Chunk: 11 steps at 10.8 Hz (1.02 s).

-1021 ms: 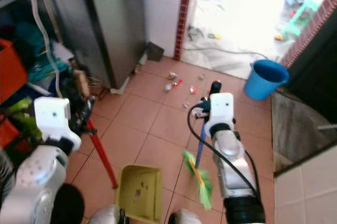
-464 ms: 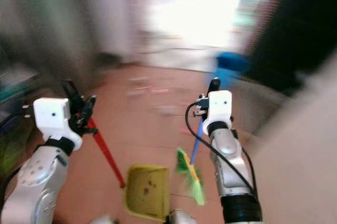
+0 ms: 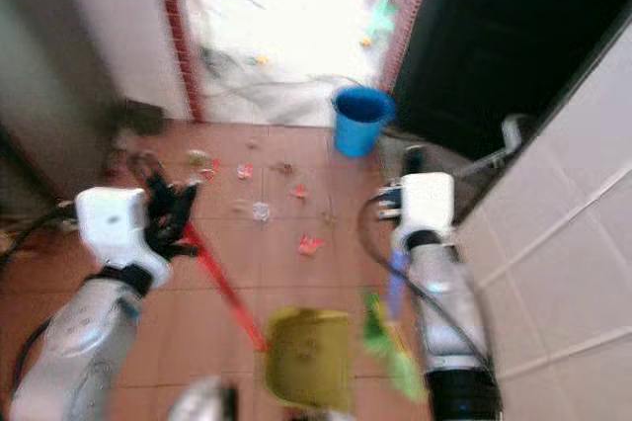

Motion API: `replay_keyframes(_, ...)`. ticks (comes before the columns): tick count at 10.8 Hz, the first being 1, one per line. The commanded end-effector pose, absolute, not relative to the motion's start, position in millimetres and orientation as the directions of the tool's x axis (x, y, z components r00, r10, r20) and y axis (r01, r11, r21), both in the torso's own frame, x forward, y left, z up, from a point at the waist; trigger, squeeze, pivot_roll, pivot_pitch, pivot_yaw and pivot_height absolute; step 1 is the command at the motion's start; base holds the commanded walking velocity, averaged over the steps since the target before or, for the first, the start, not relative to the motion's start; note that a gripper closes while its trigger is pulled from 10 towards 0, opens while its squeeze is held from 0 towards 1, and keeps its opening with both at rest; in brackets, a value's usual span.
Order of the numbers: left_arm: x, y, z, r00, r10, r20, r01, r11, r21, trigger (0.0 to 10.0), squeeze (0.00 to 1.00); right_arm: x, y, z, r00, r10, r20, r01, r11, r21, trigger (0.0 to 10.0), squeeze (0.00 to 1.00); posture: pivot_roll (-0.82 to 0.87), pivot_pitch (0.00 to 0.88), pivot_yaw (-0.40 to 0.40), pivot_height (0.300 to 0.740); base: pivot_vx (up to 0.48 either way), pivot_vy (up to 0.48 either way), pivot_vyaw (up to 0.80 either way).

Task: Sweep floor

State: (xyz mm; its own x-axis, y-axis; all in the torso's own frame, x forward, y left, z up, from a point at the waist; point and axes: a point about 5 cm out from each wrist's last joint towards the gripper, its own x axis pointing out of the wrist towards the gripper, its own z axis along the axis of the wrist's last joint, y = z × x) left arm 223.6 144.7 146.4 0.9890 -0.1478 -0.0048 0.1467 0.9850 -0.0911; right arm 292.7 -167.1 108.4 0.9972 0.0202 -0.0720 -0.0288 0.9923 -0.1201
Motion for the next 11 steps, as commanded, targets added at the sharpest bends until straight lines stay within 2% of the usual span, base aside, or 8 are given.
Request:
replay_keyframes(1,224.1,139.9,158.4,0.986,-0.158,0.053,0.162,0.983,-0.085,10.0,0.00,292.5,-173.6,115.4,0.999,0.008,-0.041,-0.012,0.993,-0.115,10.0,0.00,0.08,0.063,-0.067,0.740,0.409,0.251,0.00)
replay_keyframes(8,234.1,140.4,165.5,0.984,-0.156,0.085,0.161,0.986,-0.051,10.0,0.00,304.3,-173.3,121.3,1.000,-0.006,-0.011,0.005,0.993,-0.115,10.0,0.00,0.10,0.065,-0.056,0.740,0.350,0.326,0.00)
replay_keyframes(10,252.1,143.7,169.6,0.985,-0.142,0.102,0.138,0.989,0.044,10.0,0.00,317.3,-168.1,130.3,0.999,-0.017,0.028,0.020,0.992,-0.121,10.0,0.00,0.12,0.039,-0.063,0.740,0.171,0.169,0.00)
replay_keyframes(11,260.9,149.8,161.4,0.993,-0.087,0.080,0.077,0.990,0.120,10.0,0.00,317.0,-164.7,134.5,0.997,-0.049,0.055,0.056,0.987,-0.148,10.0,0.00,0.10,0.026,-0.065,0.740,0.000,0.000,0.00)
